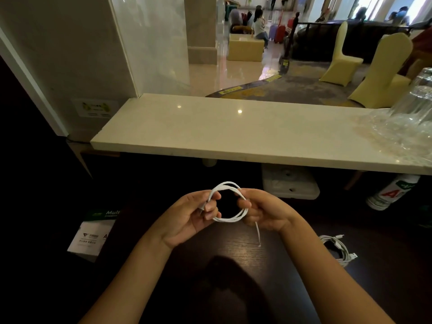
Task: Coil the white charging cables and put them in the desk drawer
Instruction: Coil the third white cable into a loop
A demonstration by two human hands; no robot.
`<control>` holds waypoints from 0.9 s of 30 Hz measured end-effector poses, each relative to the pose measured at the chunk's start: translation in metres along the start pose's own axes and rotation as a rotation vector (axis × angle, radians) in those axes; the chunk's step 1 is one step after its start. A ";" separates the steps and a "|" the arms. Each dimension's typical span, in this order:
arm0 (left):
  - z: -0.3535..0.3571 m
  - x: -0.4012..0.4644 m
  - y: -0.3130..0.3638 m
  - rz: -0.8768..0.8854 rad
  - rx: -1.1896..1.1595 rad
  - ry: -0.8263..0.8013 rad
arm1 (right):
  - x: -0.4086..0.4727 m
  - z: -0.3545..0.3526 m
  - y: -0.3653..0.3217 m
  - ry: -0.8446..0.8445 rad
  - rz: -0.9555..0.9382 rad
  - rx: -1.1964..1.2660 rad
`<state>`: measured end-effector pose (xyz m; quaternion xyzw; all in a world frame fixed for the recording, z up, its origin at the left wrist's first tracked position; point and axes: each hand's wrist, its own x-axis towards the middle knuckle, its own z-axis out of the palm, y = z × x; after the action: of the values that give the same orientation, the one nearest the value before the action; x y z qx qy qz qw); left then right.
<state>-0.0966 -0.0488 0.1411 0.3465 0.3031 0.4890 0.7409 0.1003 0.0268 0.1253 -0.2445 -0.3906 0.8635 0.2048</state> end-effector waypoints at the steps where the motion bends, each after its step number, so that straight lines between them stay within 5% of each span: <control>1: 0.002 0.002 -0.002 0.010 -0.054 0.011 | 0.003 0.001 0.001 0.029 -0.012 0.034; 6: -0.003 0.010 0.003 0.144 -0.328 0.173 | 0.002 0.013 0.006 0.394 -0.152 -0.180; 11: -0.005 0.009 0.010 0.239 -0.308 0.330 | -0.005 0.034 0.023 0.770 -0.216 -1.364; 14: -0.002 0.007 0.009 0.262 -0.246 0.385 | -0.005 0.058 0.035 0.699 -0.158 -1.797; 23: 0.008 -0.003 0.005 0.250 0.085 0.340 | -0.010 0.088 0.012 0.158 0.024 -2.149; 27: 0.011 -0.006 0.008 0.260 0.042 0.351 | -0.008 0.087 0.004 0.160 0.029 -2.259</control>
<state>-0.0941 -0.0542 0.1550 0.3077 0.3903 0.6269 0.5999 0.0555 -0.0296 0.1746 -0.3485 -0.9297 0.0003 -0.1189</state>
